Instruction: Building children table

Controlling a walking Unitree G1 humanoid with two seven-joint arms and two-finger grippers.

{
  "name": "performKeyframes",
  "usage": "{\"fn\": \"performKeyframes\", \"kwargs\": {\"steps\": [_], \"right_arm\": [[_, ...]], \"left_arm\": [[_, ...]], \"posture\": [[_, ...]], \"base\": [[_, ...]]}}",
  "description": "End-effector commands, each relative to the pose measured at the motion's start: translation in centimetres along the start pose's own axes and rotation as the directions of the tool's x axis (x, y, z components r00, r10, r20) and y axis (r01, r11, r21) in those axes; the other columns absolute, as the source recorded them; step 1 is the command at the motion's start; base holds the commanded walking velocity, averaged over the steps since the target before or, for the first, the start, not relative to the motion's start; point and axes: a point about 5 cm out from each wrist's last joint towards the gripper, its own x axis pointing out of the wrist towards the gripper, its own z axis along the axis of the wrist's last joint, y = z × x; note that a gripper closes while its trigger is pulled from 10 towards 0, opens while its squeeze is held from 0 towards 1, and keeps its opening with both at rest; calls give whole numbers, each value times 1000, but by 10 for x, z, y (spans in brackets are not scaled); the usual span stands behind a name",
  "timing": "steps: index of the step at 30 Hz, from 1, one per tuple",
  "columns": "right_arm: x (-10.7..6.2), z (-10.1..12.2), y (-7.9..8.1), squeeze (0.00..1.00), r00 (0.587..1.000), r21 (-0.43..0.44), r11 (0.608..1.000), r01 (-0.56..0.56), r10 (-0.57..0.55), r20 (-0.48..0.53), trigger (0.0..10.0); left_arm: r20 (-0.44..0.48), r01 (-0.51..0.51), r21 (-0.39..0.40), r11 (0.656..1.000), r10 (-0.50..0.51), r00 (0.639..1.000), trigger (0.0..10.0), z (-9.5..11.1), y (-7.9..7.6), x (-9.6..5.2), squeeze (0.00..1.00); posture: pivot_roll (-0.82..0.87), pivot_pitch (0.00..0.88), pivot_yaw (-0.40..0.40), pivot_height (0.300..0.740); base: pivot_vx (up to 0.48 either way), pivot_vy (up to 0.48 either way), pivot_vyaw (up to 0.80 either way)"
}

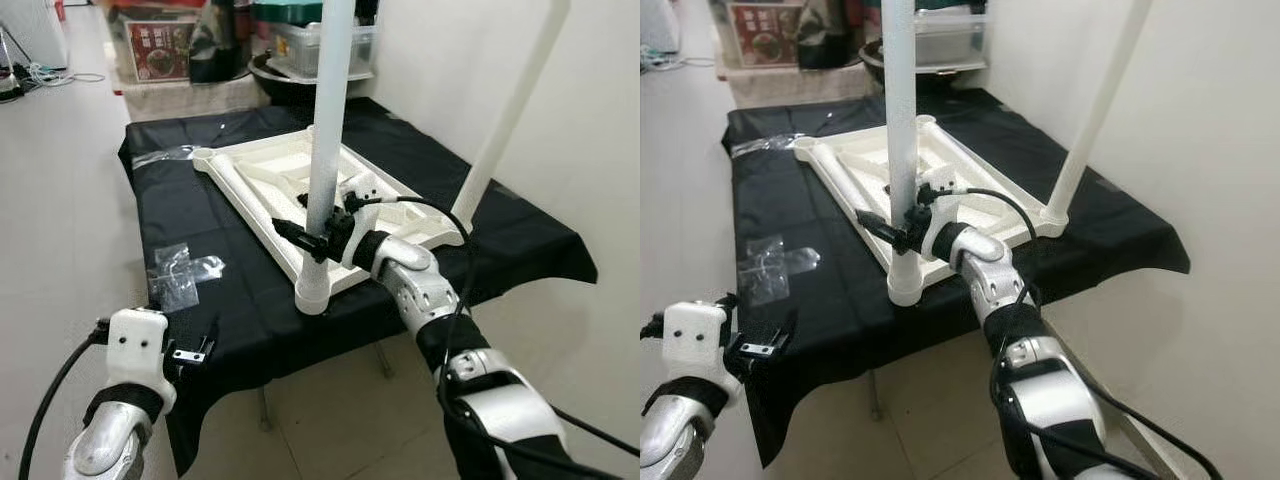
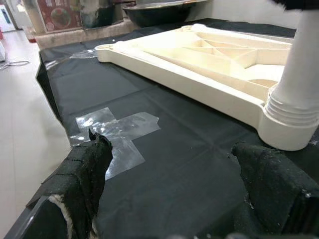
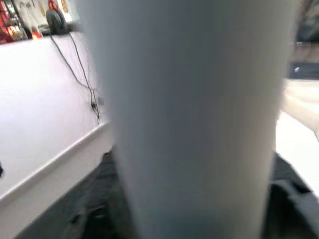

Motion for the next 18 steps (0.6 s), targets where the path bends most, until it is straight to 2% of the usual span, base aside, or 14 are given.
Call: {"fn": "performKeyframes", "kwargs": {"steps": [1, 2, 4, 5, 6, 7, 9, 10, 11, 12, 14, 15, 16, 18], "right_arm": [[4, -8, 4, 0, 998, -18, 1000, 25, -26, -52, 0], [4, -15, -11, 0, 947, 1, 954, 299, -297, -120, 0], [4, -15, -11, 0, 947, 1, 954, 299, -297, -120, 0], [-10, -23, -31, 0, 759, 36, 767, 641, -626, -183, 0], [-10, -23, -31, 0, 759, 36, 767, 641, -626, -183, 0], [-23, -35, -34, 0, 565, 63, 567, 821, -795, -221, 0], [-23, -35, -34, 0, 565, 63, 567, 821, -795, -221, 0], [-31, -46, -28, 0, 443, 89, 435, 896, -860, -254, 0], [-31, -46, -28, 0, 443, 89, 435, 896, -860, -254, 0], [-25, -55, -10, 0, 468, 151, 443, 884, -832, -297, 0], [-25, -55, -10, 0, 468, 151, 443, 884, -832, -297, 0], [0, -34, 15, 0, 716, 276, 664, 695, -676, -174, 10000], [0, -34, 15, 0, 716, 276, 664, 695, -676, -174, 10000], [11, -4, 20, 0, 879, 299, 843, 447, -476, 28, 10000]], "left_arm": [[16, 16, 28, 999, -16, 1000, 10000, 3, -2, -2, 0], [23, 29, 53, 998, -31, 999, 10000, 3, -5, -2, 0], [23, 29, 53, 998, -31, 999, 10000, 3, -5, -2, 0], [30, 36, 55, 998, -37, 999, 10000, 4, -8, -3, 0], [30, 36, 55, 998, -37, 999, 10000, 4, -8, -3, 0], [36, 41, 54, 998, -43, 998, 10000, 4, -11, -2, 0], [36, 41, 54, 998, -43, 998, 10000, 4, -11, -2, 0], [44, 42, 55, 998, -45, 998, 10000, 5, -14, -1, 0], [44, 42, 55, 998, -45, 998, 10000, 5, -14, -1, 0], [59, 46, 52, 998, -49, 997, 10000, 8, -15, 0, 0], [59, 46, 52, 998, -49, 997, 10000, 8, -15, 0, 0], [72, 58, 64, 996, -63, 995, 10000, 11, -14, 2, 0], [72, 58, 64, 996, -63, 995, 10000, 11, -14, 2, 0], [81, 69, 60, 996, -74, 994, 10000, 13, -16, 6, 0]], "posture": [[143, 0, -97, 740], [134, 0, -96, 740], [134, 0, -96, 740], [131, 0, -100, 740], [131, 0, -100, 740], [141, 0, -100, 740], [141, 0, -100, 740], [151, 0, -100, 740], [151, 0, -100, 740], [148, 0, -88, 740], [148, 0, -88, 740], [126, 0, -74, 740], [126, 0, -74, 740], [118, 0, -75, 740]], "base": [[0, 0, 0], [0, 0, 0], [0, 0, 0], [0, 0, 0], [0, 0, 0], [0, 0, 0], [0, 0, 0], [0, 0, 0], [0, 0, 0], [0, 0, 0], [0, 0, 0], [0, 0, 0], [0, 0, 0], [0, 0, 0]]}}
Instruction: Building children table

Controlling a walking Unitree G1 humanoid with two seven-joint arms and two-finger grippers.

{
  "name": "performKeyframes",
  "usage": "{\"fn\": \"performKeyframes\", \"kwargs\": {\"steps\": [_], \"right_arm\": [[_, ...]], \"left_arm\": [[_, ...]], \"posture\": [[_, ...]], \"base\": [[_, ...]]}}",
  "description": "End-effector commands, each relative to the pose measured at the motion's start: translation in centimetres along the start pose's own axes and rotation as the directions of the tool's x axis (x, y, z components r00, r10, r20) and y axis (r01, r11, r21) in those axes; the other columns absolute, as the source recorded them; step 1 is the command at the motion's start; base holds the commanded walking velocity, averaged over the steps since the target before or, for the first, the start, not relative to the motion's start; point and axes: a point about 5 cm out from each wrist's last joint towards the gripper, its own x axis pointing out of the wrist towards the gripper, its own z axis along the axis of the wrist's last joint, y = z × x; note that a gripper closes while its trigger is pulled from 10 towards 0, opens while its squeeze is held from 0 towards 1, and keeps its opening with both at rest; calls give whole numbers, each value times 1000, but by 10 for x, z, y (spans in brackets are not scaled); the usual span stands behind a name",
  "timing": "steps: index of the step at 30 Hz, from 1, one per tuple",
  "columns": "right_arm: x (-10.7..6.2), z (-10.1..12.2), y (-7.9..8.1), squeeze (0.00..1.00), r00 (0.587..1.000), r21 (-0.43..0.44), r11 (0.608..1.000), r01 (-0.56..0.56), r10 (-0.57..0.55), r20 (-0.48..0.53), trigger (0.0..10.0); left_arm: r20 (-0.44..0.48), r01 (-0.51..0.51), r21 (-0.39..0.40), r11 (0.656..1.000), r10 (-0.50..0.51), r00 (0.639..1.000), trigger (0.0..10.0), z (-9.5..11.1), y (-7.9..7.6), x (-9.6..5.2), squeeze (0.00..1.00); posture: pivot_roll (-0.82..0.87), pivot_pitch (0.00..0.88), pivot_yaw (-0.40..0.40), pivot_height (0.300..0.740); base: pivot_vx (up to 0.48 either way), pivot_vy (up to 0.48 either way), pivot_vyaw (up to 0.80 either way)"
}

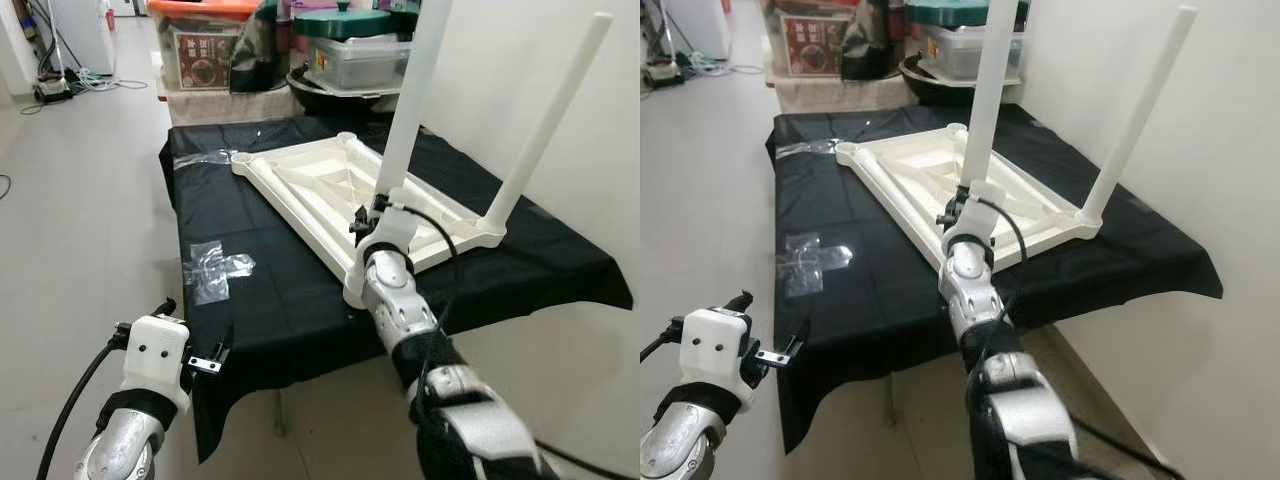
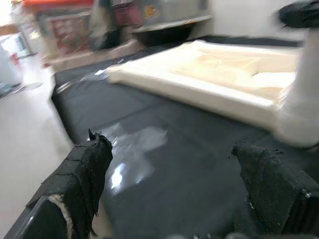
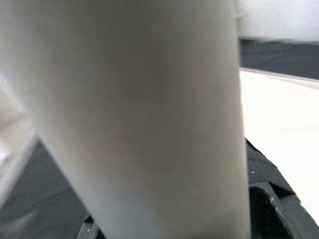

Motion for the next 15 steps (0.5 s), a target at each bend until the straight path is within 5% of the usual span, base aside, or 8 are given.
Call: {"fn": "performKeyframes", "kwargs": {"steps": [1, 2, 3, 5, 8, 9, 14, 15], "right_arm": [[1, 8, 21, 0, 979, 70, 977, -201, 198, 40, 10000], [2, 16, 24, 0, 955, 59, 955, -292, 287, 78, 10000], [4, 28, 19, 824, 912, 12, 919, -395, 390, 127, 10000], [8, 37, 10, 1000, 910, -35, 921, -388, 389, 145, 10000], [16, 45, -1, 1000, 896, -159, 893, -421, 437, 84, 10000], [17, 49, -1, 0, 862, -190, 852, -488, 505, 49, 10000], [12, 47, 5, 0, 733, -242, 702, -670, 678, -63, 10000], [7, 35, 8, 0, 663, -255, 619, -743, 733, -152, 10000]], "left_arm": [[14, 24, 4, 1000, -24, 1000, 10000, 3, -3, 2, 0], [19, 26, 0, 1000, -26, 999, 10000, 4, -4, 3, 0], [26, 31, -8, 999, -31, 999, 10000, 5, -6, 4, 0], [30, 34, -13, 999, -33, 999, 10000, 5, -8, 5, 0], [27, 34, -14, 999, -34, 999, 10000, 2, -11, 6, 0], [33, 36, -23, 999, -36, 999, 10000, 4, -12, 7, 0], [36, 45, -30, 999, -44, 998, 10000, 3, -13, 8, 0], [32, 53, -25, 998, -53, 998, 10000, 2, -15, 10, 0]], "posture": [[118, 0, -75, 740], [118, 0, -75, 740], [119, 0, -82, 740], [118, 0, -89, 740], [126, 0, -97, 740], [129, 0, -99, 740], [127, 0, -93, 740], [129, 0, -94, 740]], "base": [[0, 0, 0], [0, 0, 0], [0, 0, 0], [0, 0, 0], [0, 0, 0], [0, 0, 0], [0, 0, 0], [0, 0, 0]]}}
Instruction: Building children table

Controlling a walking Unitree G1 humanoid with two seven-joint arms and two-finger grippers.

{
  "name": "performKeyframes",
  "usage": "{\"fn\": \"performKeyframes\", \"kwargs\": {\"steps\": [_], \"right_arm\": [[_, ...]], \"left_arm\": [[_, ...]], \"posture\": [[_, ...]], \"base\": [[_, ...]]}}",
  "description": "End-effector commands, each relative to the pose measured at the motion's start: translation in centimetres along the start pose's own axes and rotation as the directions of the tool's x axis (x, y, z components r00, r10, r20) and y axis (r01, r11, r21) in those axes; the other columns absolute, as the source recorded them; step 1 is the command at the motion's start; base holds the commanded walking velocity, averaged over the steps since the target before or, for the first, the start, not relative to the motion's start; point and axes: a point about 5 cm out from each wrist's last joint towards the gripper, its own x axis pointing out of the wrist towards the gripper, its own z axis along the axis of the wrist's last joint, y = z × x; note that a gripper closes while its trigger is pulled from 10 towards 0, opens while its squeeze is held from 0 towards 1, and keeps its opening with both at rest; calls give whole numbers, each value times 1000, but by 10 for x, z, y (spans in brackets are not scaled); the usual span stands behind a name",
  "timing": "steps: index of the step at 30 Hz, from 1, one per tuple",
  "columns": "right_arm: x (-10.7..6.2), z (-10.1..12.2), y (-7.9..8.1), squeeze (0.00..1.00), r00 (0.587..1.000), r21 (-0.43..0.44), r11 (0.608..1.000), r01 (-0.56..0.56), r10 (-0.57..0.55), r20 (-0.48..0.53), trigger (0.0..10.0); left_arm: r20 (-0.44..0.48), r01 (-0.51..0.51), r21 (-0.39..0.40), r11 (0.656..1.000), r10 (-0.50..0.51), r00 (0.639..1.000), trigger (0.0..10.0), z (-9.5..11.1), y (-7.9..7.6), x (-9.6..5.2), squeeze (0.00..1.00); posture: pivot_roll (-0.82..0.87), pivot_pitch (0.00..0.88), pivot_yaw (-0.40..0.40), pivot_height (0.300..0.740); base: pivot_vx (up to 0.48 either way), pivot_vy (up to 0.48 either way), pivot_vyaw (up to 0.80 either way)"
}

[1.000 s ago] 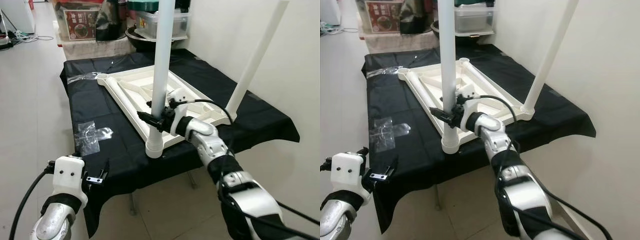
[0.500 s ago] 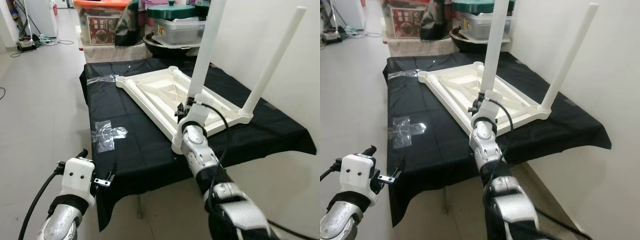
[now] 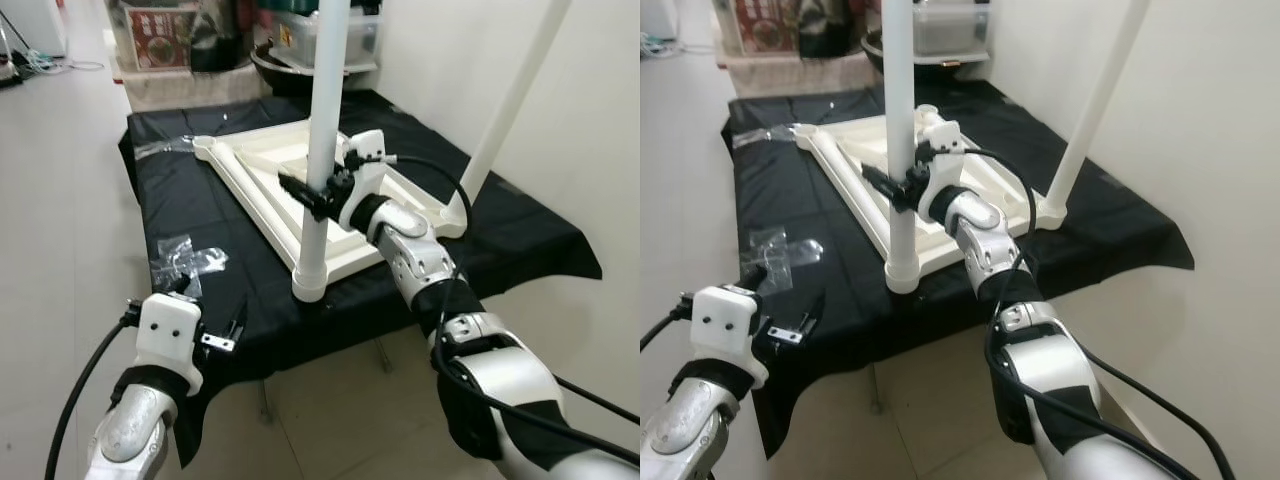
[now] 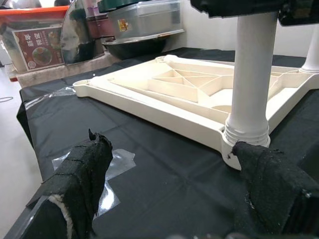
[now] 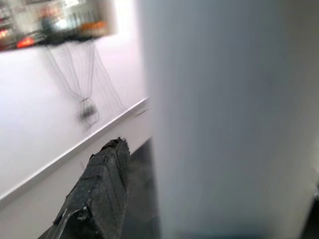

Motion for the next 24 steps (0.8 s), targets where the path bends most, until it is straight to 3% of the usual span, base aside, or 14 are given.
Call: {"fn": "performKeyframes", "kwargs": {"steps": [1, 6, 7, 8, 9, 14, 15, 16, 17, 19, 21, 22, 23, 24], "right_arm": [[1, -11, 12, 0, 987, -26, 990, -142, 139, -79, 10000], [-4, -37, 30, 0, 926, -22, 945, -325, 314, -209, 10000], [-3, -46, 36, 0, 919, -7, 944, -329, 318, -233, 5373], [-3, -46, 36, 0, 919, -7, 944, -329, 318, -233, 5373], [0, -50, 34, 0, 945, 17, 971, -238, 236, -225, 0], [0, -54, 0, 0, 889, -9, 925, 380, -368, -272, 0], [-18, -62, -18, 0, 714, 37, 745, 666, -622, -323, 0], [-18, -62, -18, 0, 714, 37, 745, 666, -622, -323, 0], [-31, -73, -22, 0, 588, 67, 611, 789, -720, -369, 0], [-38, -84, -17, 0, 507, 103, 514, 852, -757, -412, 0], [-34, -90, -2, 0, 536, 147, 527, 837, -733, -419, 0], [-21, -87, 16, 0, 638, 218, 606, 765, -667, -385, 10000], [-21, -87, 16, 0, 638, 218, 606, 765, -667, -385, 10000], [-2, -64, 41, 0, 822, 279, 774, 569, -537, -189, 10000]], "left_arm": [[-14, 11, -4, 1000, -11, 1000, 10000, -4, -3, 1, 0], [-12, 28, -1, 1000, -28, 1000, 10000, -5, -5, 6, 0], [-10, 32, -4, 999, -32, 999, 10000, -5, -6, 6, 0], [-10, 32, -4, 999, -32, 999, 10000, -5, -6, 6, 0], [-11, 32, -3, 999, -32, 999, 10000, -5, -6, 6, 0], [-7, 30, -7, 1000, -30, 1000, 10000, -4, -6, 5, 0], [-11, 30, -6, 1000, -30, 999, 10000, -5, -6, 5, 0], [-11, 30, -6, 1000, -30, 999, 10000, -5, -6, 5, 0], [-12, 27, -10, 1000, -27, 1000, 10000, -6, -6, 5, 0], [-12, 26, -14, 1000, -26, 1000, 10000, -6, -7, 5, 0], [-11, 29, -18, 999, -29, 1000, 10000, -6, -8, 5, 0], [-8, 35, -23, 999, -35, 999, 10000, -6, -9, 6, 0], [-8, 35, -23, 999, -35, 999, 10000, -6, -9, 6, 0], [-10, 44, -23, 999, -44, 999, 10000, -6, -9, 7, 0]], "posture": [[129, 0, -94, 740], [138, 0, -103, 740], [143, 0, -108, 740], [143, 0, -108, 740], [146, 0, -109, 740], [145, 0, -107, 740], [145, 0, -108, 740], [145, 0, -108, 740], [136, 0, -102, 740], [132, 0, -98, 740], [127, 0, -91, 740], [125, 0, -89, 740], [125, 0, -89, 740], [118, 0, -79, 740]], "base": [[0, 0, 0], [0, 0, 0], [0, 0, 0], [0, 0, 0], [0, 0, 0], [0, 0, 0], [0, 0, 0], [0, 0, 0], [0, 0, 0], [0, 0, 0], [0, 0, 0], [0, 0, 0], [0, 0, 0], [0, 0, 0]]}}
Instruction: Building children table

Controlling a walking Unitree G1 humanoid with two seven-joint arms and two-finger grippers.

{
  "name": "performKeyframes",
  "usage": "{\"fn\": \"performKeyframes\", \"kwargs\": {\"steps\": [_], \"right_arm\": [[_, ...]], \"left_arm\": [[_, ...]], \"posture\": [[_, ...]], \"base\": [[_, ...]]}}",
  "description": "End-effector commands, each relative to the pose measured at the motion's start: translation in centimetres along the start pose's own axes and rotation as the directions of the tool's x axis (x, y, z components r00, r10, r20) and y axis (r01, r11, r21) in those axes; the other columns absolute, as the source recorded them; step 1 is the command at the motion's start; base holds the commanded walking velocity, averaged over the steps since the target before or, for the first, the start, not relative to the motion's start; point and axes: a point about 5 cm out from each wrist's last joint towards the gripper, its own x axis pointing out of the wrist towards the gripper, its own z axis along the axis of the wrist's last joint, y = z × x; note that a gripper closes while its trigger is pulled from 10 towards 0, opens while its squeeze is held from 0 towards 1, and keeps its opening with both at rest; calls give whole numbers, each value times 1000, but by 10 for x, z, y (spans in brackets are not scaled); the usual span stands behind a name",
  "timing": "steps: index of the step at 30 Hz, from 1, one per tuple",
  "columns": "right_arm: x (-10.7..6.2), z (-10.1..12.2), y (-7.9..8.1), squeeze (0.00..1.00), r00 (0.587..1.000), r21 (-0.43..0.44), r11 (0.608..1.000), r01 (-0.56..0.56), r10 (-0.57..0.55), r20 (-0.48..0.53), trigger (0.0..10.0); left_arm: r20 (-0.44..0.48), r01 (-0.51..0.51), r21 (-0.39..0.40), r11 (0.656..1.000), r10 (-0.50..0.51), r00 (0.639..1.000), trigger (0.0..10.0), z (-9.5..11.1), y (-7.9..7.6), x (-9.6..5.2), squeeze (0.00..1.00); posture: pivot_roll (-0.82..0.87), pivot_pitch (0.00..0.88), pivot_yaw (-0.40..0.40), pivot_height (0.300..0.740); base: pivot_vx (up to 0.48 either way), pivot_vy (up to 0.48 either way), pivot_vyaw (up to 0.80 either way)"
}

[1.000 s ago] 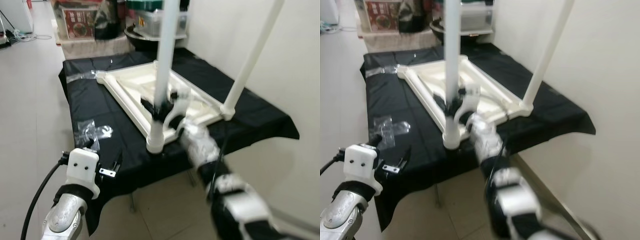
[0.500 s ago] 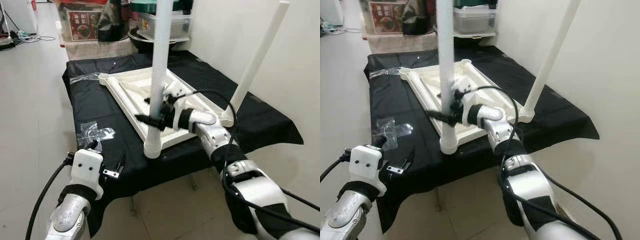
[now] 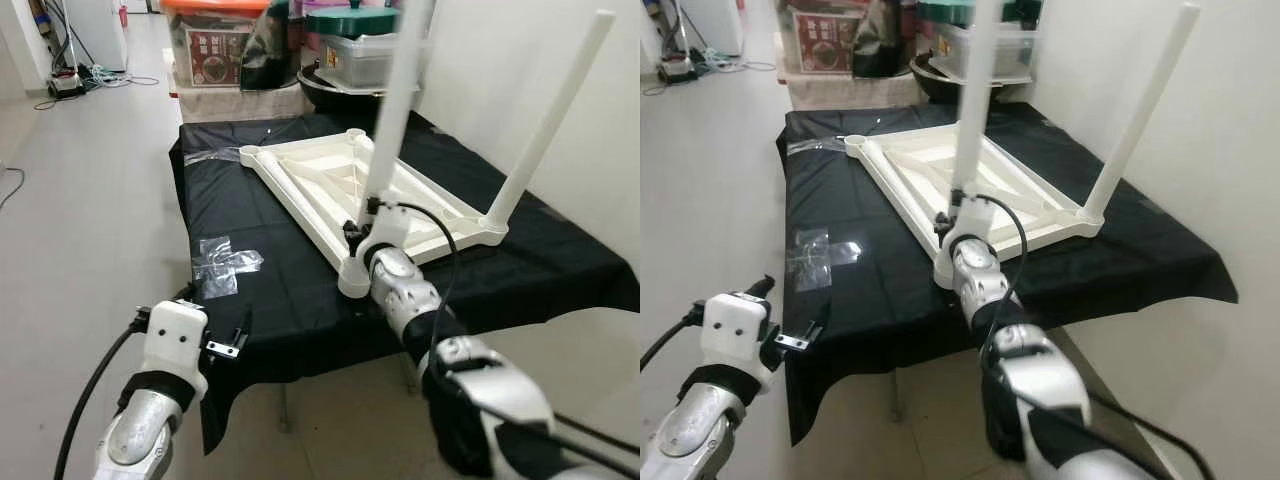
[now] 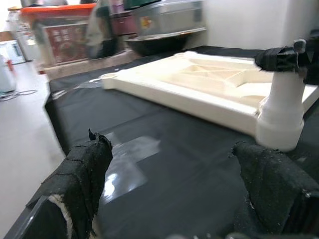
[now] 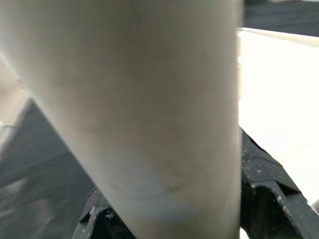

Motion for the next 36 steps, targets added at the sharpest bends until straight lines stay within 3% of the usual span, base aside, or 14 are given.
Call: {"fn": "performKeyframes", "kwargs": {"steps": [1, 3, 4, 8, 9, 11, 12, 18, 20, 24, 26, 27, 35, 36], "right_arm": [[-8, -2, 31, 0, 976, 38, 975, -219, 218, 24, 10000], [-10, 4, 39, 0, 957, 26, 959, -283, 280, 77, 10000], [-8, 14, 41, 1000, 934, 46, 939, -340, 332, 131, 10000], [-1, 34, 43, 1000, 893, 31, 904, -425, 414, 175, 10000], [0, 45, 44, 0, 838, -18, 854, -520, 514, 181, 10000], [0, 45, 44, 0, 838, -18, 854, -520, 514, 181, 10000], [-5, 53, 42, 0, 652, -144, 661, -736, 750, 109, 10000], [-12, 44, 38, 0, 527, -194, 517, -834, 850, 0, 10000], [-15, 18, 34, 0, 469, -222, 431, -875, 867, -169, 0], [-7, 4, 31, 0, 594, -263, 537, -801, 766, -245, 0], [16, 13, 7, 0, 941, -241, 910, -338, 319, -116, 0], [19, 15, -10, 0, 992, -182, 978, -107, 92, -87, 0], [4, -6, -36, 0, 970, -40, 971, 235, -237, -55, 0], [1, -8, -16, 0, 995, -27, 995, 95, -96, -38, 10000]], "left_arm": [[4, 23, -8, 1000, -23, 1000, 10000, 0, -4, 3, 0], [3, 23, -6, 1000, -23, 1000, 10000, -1, -4, 4, 0], [5, 25, -5, 1000, -25, 1000, 10000, 0, -3, 5, 0], [14, 31, -7, 1000, -30, 999, 10000, 2, -2, 8, 0], [15, 33, -7, 999, -33, 999, 10000, 2, -1, 8, 0], [15, 33, -7, 999, -33, 999, 10000, 2, -1, 8, 0], [17, 34, -9, 999, -33, 999, 10000, 1, -2, 9, 0], [19, 34, -12, 999, -34, 999, 10000, 1, -4, 9, 0], [15, 35, -17, 999, -35, 999, 10000, 0, -6, 7, 0], [13, 35, -15, 999, -35, 999, 10000, -1, -6, 7, 0], [14, 38, -13, 999, -38, 999, 10000, 1, -6, 6, 0], [12, 40, -13, 999, -39, 999, 10000, 0, -5, 6, 0], [15, 43, -20, 999, -43, 999, 10000, 2, -6, 5, 0], [9, 47, -22, 999, -47, 999, 10000, 0, -6, 5, 0]], "posture": [[118, 0, -79, 740], [118, 0, -79, 740], [114, 0, -72, 740], [115, 0, -72, 740], [110, 0, -72, 740], [110, 0, -72, 740], [112, 0, -83, 740], [125, 0, -96, 740], [133, 0, -105, 740], [137, 0, -105, 740], [135, 0, -97, 740], [135, 0, -97, 740], [124, 0, -82, 740], [120, 0, -77, 740]], "base": [[0, 0, 0], [0, 0, 0], [0, 0, 0], [0, 0, 0], [0, 0, 0], [0, 0, 0], [0, 0, 0], [0, 0, 0], [0, 0, 0], [0, 0, 0], [0, 0, 0], [0, 0, 0], [0, 0, 0], [0, 0, 0]]}}
